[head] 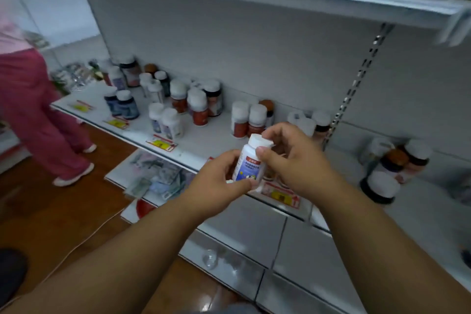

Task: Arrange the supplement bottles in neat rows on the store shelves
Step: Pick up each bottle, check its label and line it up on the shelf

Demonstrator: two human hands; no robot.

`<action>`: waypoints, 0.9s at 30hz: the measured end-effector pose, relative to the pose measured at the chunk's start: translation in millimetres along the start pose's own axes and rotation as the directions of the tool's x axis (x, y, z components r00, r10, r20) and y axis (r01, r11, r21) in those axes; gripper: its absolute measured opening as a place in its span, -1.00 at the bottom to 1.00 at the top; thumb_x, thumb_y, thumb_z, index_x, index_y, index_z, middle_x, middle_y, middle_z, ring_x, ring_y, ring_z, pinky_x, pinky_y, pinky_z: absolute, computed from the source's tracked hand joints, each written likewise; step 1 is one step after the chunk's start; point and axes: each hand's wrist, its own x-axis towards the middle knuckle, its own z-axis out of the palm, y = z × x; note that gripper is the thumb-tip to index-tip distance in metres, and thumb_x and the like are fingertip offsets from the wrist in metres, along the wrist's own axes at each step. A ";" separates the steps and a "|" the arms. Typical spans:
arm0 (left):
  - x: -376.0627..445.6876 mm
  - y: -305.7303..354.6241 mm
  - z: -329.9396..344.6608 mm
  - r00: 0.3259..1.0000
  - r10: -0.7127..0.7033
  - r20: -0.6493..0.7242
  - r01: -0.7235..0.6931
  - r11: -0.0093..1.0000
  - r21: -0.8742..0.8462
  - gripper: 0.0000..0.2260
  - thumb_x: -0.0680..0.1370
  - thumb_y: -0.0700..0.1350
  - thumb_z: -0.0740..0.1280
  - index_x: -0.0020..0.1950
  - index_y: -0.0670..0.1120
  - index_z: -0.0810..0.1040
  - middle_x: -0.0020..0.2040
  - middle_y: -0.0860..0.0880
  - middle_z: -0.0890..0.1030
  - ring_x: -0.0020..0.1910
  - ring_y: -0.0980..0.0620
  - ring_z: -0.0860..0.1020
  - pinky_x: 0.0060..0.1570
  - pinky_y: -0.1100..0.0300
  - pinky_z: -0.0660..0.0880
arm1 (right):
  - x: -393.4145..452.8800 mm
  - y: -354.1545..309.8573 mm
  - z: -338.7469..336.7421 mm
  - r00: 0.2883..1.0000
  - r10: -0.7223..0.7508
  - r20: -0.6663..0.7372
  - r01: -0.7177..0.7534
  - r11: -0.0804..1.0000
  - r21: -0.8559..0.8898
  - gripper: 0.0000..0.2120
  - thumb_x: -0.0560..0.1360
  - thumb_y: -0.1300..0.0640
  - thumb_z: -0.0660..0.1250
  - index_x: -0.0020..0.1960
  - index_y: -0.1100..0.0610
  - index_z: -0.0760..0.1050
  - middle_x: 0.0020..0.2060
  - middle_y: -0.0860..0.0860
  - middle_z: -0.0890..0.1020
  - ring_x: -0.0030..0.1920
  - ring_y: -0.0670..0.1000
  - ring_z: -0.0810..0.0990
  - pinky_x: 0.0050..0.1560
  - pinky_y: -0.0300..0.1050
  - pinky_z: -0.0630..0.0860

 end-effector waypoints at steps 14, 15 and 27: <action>7.2 -59.4 -131.4 0.978 0.053 -0.200 0.054 0.870 0.491 -0.47 0.49 0.01 0.44 0.42 0.02 0.36 0.25 0.10 0.49 0.16 0.17 0.47 0.14 0.28 0.43 | 81.8 -8.8 125.2 1.000 -0.015 -0.005 0.013 0.968 -0.249 -0.65 0.45 0.05 0.34 0.23 0.04 0.51 0.07 -0.01 0.59 -0.07 -0.10 0.57 -0.10 -0.39 0.46; 12.4 -61.2 -142.9 0.979 0.067 -0.192 0.047 0.845 0.532 -0.49 0.49 0.01 0.43 0.40 0.02 0.38 0.25 0.08 0.49 0.16 0.16 0.47 0.14 0.27 0.42 | 87.4 -6.5 134.2 1.000 -0.018 -0.003 0.016 0.960 -0.279 -0.67 0.46 0.07 0.33 0.21 0.08 0.50 0.05 0.02 0.57 -0.11 -0.08 0.55 -0.21 -0.46 0.39; 160.2 -86.9 -277.9 0.865 0.343 0.365 -0.461 0.258 0.849 -0.44 0.38 0.12 0.44 0.30 -0.10 0.50 0.19 -0.15 0.53 0.14 -0.23 0.48 0.09 -0.09 0.43 | 169.3 23.9 211.2 0.983 0.181 0.027 -0.155 0.901 -0.406 -0.60 0.46 0.09 0.34 0.28 -0.05 0.41 0.09 -0.08 0.42 0.09 -0.02 0.47 -0.03 -0.29 0.34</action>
